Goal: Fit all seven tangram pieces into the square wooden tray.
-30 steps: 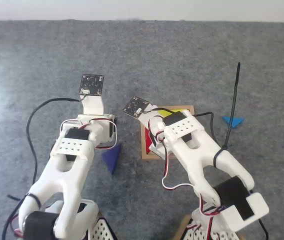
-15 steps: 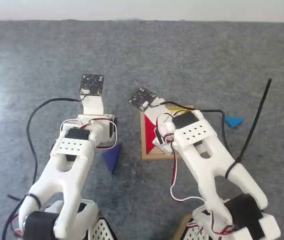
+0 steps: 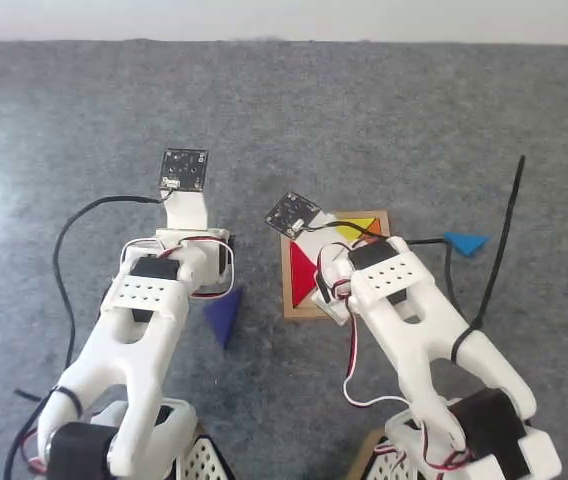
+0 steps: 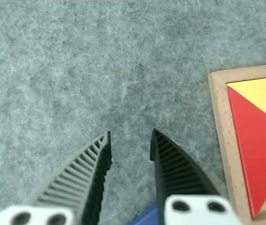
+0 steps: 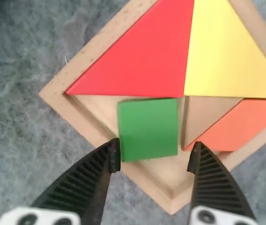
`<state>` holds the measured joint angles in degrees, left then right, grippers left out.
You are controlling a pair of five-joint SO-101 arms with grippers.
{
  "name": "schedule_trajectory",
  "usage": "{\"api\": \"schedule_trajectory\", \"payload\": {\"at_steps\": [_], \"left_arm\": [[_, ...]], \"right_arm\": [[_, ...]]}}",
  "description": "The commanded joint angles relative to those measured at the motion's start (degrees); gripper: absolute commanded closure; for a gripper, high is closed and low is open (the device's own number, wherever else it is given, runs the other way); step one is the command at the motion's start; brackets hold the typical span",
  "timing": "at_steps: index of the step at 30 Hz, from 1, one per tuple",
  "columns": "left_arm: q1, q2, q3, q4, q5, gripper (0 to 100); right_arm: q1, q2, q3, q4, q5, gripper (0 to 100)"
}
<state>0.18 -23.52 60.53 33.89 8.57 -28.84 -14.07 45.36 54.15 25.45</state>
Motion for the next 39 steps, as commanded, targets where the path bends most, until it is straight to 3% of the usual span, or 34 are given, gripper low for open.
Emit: {"api": "schedule_trajectory", "payload": {"at_steps": [1, 9, 19, 26, 39], "left_arm": [[0.3, -1.8, -0.9, -1.1, -1.2, 87], [0.3, -1.8, -0.9, -1.1, -1.3, 87], [0.3, -1.8, -0.9, -1.2, -1.4, 87], [0.4, -1.8, -1.1, -1.3, -1.4, 87], [0.4, -1.8, -1.0, -1.2, -1.4, 87]], "right_arm": [[0.7, -2.9, -0.5, -1.3, -0.4, 76.0], [4.7, -2.9, -0.6, -2.9, -0.4, 76.0], [4.2, -3.7, -0.6, 0.4, -0.6, 76.0], [-5.0, -6.0, -0.1, 5.0, -0.4, 76.0], [0.2, 3.4, -0.4, -1.7, -0.6, 76.0]]}}
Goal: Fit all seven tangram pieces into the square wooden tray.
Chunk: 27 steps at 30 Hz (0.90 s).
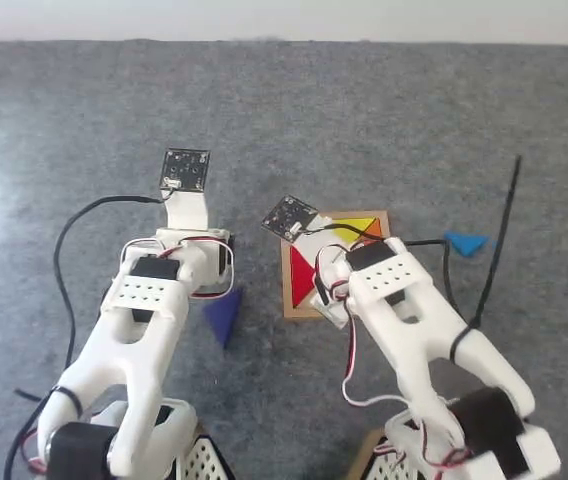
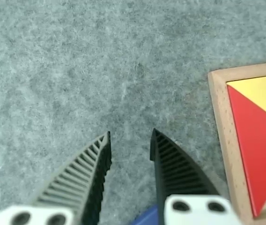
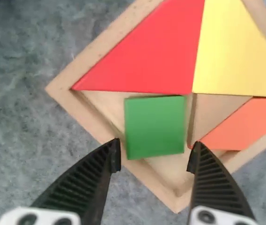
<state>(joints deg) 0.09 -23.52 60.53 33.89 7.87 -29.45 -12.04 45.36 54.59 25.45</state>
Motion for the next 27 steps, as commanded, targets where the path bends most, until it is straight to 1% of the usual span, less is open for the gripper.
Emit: {"api": "schedule_trajectory", "payload": {"at_steps": [1, 4, 9, 12, 16, 20, 22, 27], "left_arm": [[0.4, -1.8, -1.0, -1.2, -0.7, 87], [0.4, -1.8, -1.0, -1.2, -0.7, 87], [0.4, -1.8, -1.0, -1.2, -0.7, 87], [0.4, -1.8, -1.0, -1.3, -0.7, 87], [0.4, -1.8, -1.0, -1.3, -0.7, 87], [0.4, -1.8, -1.0, -1.3, -0.8, 87], [0.4, -1.8, -1.0, -1.3, -0.8, 87], [0.4, -1.8, -1.0, -1.3, -0.8, 87]], "right_arm": [[0.8, 2.2, -0.4, -2.8, -0.5, 76.0], [1.1, 3.8, -1.1, -3.4, -0.4, 76.0], [5.2, 4.1, -3.6, -3.6, -0.6, 76.0], [6.8, 4.4, -4.0, -5.9, -1.3, 76.0], [6.5, 3.9, -4.0, -7.9, -3.5, 76.0], [5.8, 3.8, -4.4, -8.4, -4.0, 76.0], [5.8, 3.6, -4.5, -8.6, -5.6, 76.0], [6.2, -2.6, -4.8, -6.5, -6.4, 76.0]]}}
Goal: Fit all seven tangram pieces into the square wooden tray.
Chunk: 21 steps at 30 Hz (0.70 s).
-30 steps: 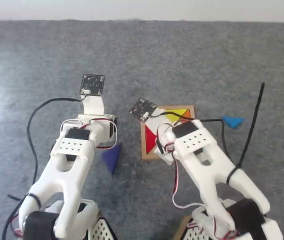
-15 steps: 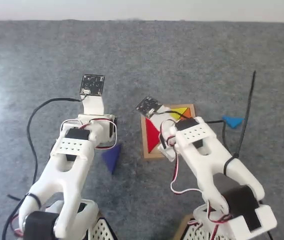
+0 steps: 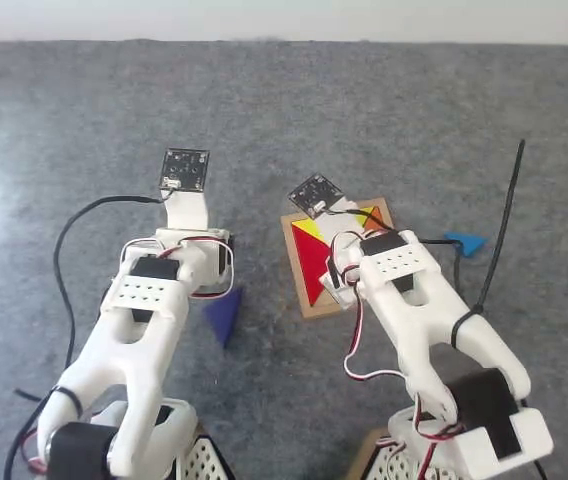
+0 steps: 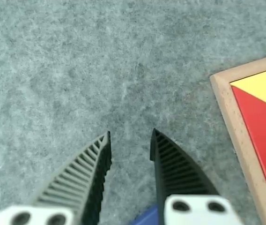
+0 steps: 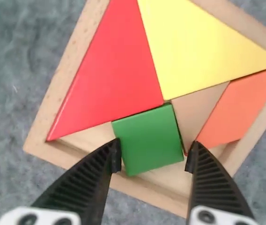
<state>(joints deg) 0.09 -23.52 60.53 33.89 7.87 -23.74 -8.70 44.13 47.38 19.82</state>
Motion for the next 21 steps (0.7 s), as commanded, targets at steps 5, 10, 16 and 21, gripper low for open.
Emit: {"api": "schedule_trajectory", "payload": {"at_steps": [5, 10, 16, 21], "left_arm": [[0.1, -1.9, -1.0, -1.3, -0.8, 87], [0.4, -1.9, -1.0, -1.3, -0.8, 87], [0.4, -1.8, -1.0, -1.3, -0.8, 87], [0.4, -1.8, -1.0, -1.3, -0.8, 87]], "right_arm": [[0.7, -15.6, -3.1, 6.2, -1.8, 76.0], [2.9, -23.8, 3.3, 4.4, -2.8, 76.0], [8.3, -31.0, 9.9, 0.5, -2.5, 76.0], [8.6, -31.8, 13.2, -3.0, -2.6, 76.0]]}}
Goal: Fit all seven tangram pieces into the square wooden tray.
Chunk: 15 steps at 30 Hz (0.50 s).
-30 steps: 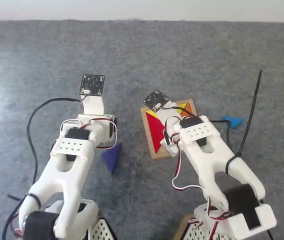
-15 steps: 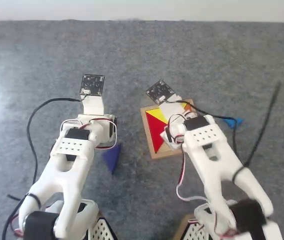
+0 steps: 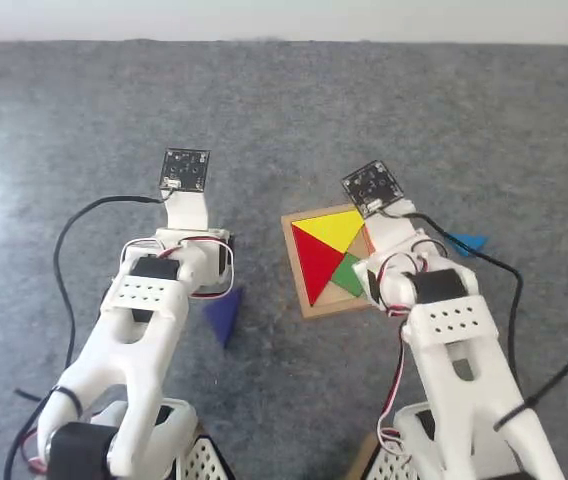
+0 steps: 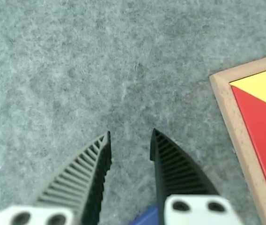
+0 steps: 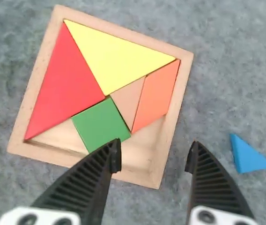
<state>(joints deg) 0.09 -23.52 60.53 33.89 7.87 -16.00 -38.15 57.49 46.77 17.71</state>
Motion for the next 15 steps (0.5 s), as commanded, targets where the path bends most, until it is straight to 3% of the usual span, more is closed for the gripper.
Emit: {"api": "schedule_trajectory", "payload": {"at_steps": [1, 15], "left_arm": [[0.2, -1.8, -1.0, -1.3, -0.8, 87], [-0.1, -1.8, -0.9, -1.3, -0.8, 87]], "right_arm": [[0.8, -2.3, -0.1, -2.5, -0.6, 76.0], [0.8, -2.3, 6.8, -11.6, -0.8, 76.1]]}}
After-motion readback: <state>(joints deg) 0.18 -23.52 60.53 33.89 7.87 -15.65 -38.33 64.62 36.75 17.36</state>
